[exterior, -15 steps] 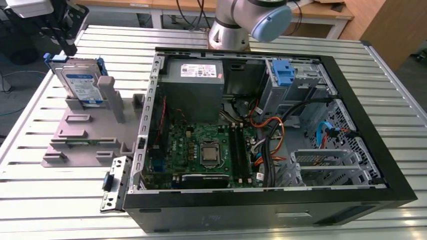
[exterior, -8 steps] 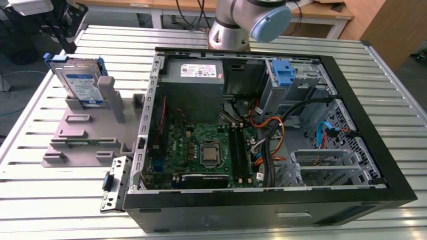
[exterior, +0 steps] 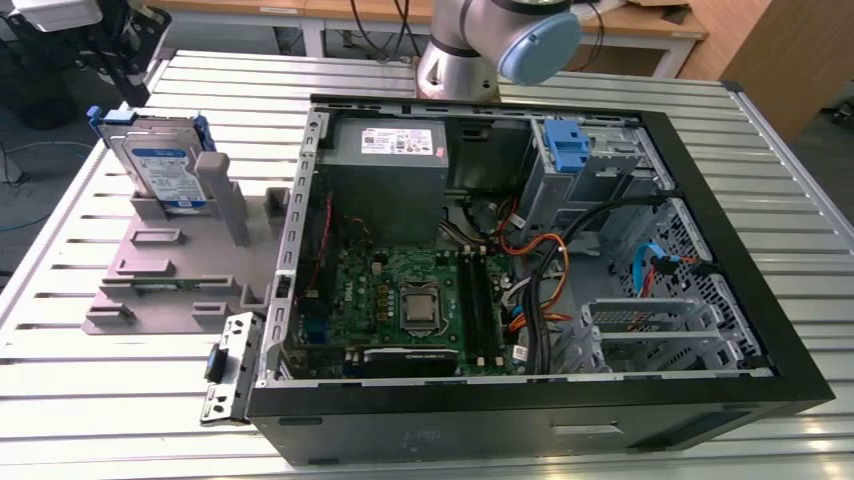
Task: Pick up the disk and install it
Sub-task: 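Reach for the disk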
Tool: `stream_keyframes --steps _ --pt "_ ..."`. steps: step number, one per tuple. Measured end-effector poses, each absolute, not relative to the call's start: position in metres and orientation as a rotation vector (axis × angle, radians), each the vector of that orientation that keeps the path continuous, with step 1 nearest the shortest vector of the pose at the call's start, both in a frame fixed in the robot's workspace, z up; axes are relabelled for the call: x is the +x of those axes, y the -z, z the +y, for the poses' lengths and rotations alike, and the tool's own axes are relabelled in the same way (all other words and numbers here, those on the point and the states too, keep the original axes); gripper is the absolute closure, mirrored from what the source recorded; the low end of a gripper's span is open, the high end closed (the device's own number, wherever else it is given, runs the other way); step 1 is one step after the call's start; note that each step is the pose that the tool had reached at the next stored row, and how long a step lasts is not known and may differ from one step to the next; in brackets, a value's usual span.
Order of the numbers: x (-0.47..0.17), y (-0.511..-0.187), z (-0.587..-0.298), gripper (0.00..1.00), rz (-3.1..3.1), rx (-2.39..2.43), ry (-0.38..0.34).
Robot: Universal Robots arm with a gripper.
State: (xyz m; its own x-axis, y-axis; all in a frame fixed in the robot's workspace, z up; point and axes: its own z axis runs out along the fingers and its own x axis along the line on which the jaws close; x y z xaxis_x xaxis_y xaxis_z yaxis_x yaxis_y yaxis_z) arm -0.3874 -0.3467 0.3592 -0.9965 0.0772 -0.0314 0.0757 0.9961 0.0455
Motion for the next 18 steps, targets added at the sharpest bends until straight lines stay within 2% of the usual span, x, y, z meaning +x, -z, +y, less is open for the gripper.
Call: stream_keyframes --steps 18 --pt "-0.391 -0.348 -0.345 0.89 3.106 0.104 -0.065"
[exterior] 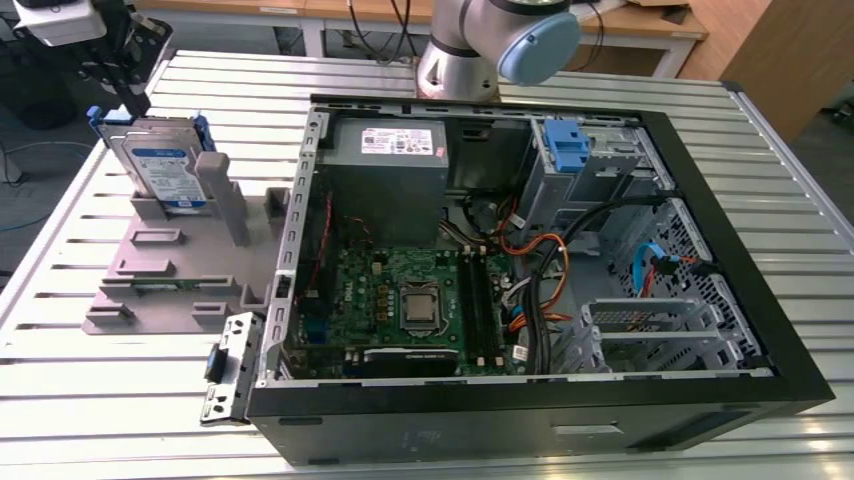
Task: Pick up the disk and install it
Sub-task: 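Reach for the disk, then pick up the disk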
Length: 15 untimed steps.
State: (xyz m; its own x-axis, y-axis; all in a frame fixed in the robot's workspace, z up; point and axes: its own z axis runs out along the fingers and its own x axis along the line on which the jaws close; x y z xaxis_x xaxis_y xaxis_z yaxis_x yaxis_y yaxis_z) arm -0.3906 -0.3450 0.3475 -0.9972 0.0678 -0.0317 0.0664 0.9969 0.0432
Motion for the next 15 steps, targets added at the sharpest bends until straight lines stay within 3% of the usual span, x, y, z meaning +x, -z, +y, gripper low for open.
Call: stream_keyframes --steps 15 --pt "-0.3906 -0.3468 -0.345 0.89 3.106 0.102 -0.066"
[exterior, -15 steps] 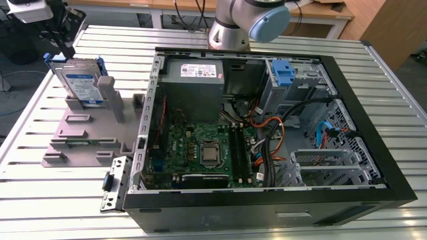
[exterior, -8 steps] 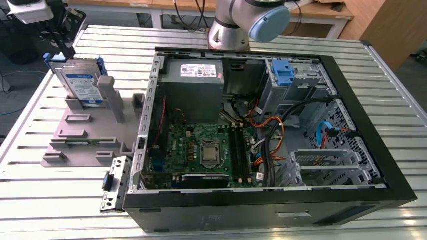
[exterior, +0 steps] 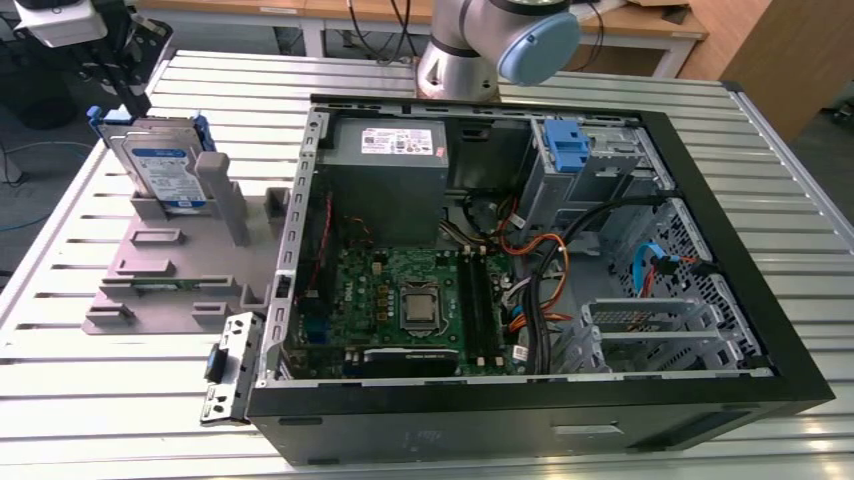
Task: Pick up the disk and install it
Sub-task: 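Pick up the disk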
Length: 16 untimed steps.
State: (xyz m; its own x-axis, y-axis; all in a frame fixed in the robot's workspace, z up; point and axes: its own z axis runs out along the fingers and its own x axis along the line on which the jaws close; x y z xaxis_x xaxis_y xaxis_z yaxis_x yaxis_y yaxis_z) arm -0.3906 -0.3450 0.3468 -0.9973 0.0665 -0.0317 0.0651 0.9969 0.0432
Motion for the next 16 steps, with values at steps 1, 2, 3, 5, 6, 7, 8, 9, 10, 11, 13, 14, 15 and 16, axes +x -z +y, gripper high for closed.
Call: stream_keyframes --steps 1,2,3,5,6,7,8,9,10,11,13,14,15,16 --pt "-0.3906 -0.3468 -0.345 0.89 3.106 0.102 -0.066" --pt "-0.3906 -0.3468 -0.345 0.89 3.106 0.102 -0.066" --pt "-0.3906 -0.3468 -0.345 0.89 3.106 0.102 -0.066" --pt "-0.3906 -0.3469 -0.345 0.89 3.106 0.102 -0.066" --pt "-0.3906 -0.3469 -0.345 0.89 3.106 0.102 -0.066" --pt "-0.3906 -0.3469 -0.345 0.89 3.106 0.102 -0.066" --pt "-0.3906 -0.3469 -0.345 0.89 3.106 0.102 -0.066" --pt "-0.3906 -0.3469 -0.345 0.89 3.106 0.102 -0.066" --pt "-0.3906 -0.3469 -0.345 0.89 3.106 0.099 -0.066" --pt "-0.3906 -0.3469 -0.345 0.89 3.106 0.093 -0.066" --pt "-0.3907 -0.347 -0.345 0.89 3.107 0.074 -0.066" --pt "-0.3907 -0.347 -0.3449 0.89 3.108 0.06 -0.066" --pt "-0.3906 -0.3469 -0.345 0.89 3.108 0.043 -0.066" --pt "-0.3906 -0.3469 -0.345 0.89 3.109 0.022 -0.066"
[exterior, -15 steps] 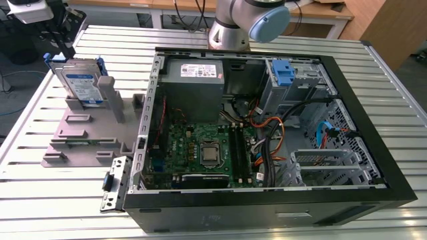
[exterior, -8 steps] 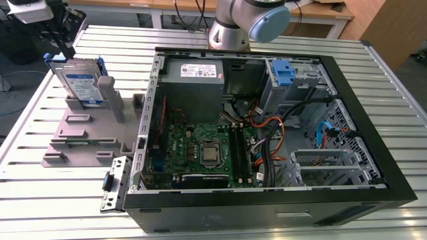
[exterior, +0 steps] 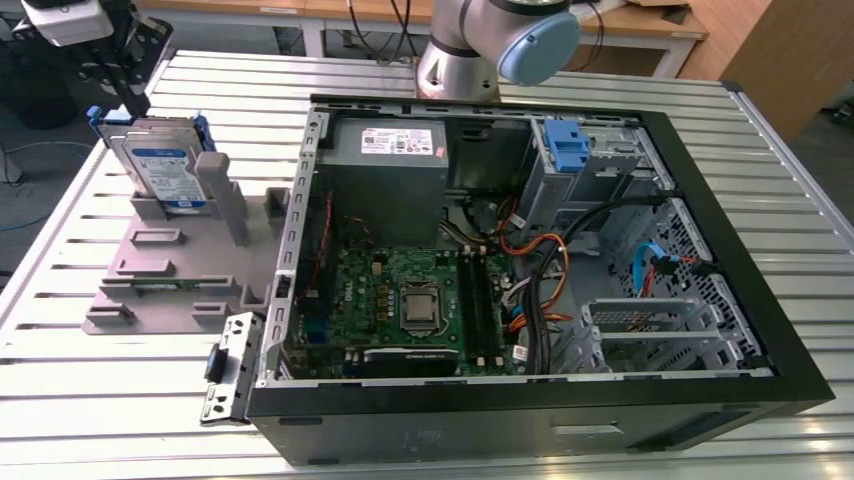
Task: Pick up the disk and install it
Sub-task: 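Pick up the disk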
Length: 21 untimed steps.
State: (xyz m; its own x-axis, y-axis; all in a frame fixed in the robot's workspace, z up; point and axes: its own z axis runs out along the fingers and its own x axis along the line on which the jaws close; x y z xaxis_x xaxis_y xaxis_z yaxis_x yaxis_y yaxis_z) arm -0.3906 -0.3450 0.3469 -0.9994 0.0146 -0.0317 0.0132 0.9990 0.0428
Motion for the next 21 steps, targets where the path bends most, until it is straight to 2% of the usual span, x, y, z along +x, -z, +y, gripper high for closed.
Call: stream_keyframes --steps 21 --pt "-0.3906 -0.3468 -0.345 0.89 3.093 -0.362 -0.072"
